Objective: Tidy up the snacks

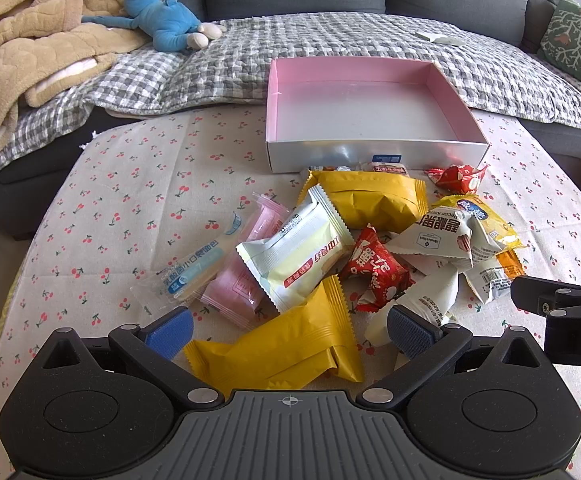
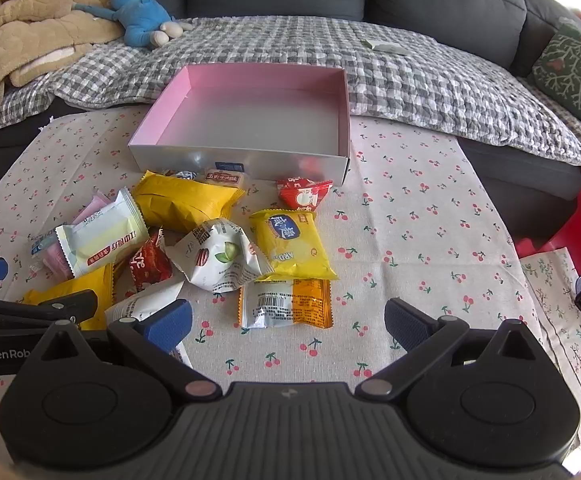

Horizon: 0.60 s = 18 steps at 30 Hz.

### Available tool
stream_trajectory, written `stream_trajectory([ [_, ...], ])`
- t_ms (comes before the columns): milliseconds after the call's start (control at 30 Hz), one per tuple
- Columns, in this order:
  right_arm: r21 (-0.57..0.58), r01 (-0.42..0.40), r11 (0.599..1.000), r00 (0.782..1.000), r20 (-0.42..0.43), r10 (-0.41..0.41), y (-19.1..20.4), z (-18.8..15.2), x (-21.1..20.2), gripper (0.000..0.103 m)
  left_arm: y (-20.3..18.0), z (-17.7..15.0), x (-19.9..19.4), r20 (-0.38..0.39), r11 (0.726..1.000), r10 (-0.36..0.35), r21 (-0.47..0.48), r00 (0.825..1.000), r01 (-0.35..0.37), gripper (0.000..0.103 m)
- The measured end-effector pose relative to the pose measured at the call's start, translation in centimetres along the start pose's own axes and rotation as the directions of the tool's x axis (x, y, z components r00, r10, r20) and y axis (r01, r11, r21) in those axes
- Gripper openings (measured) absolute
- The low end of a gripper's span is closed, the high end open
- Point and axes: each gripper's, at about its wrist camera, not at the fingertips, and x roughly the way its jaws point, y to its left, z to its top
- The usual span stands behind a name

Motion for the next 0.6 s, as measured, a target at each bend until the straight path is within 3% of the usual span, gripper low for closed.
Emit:
stream_trajectory([
  [600, -0.003, 0.007, 1.000, 1.000, -0.011, -0.007, 0.00, -0.08, 0.25, 0.103, 0.05, 0.00, 0.01, 0.001, 1.000, 0.001, 0.001, 1.000, -0.001, 0.103],
])
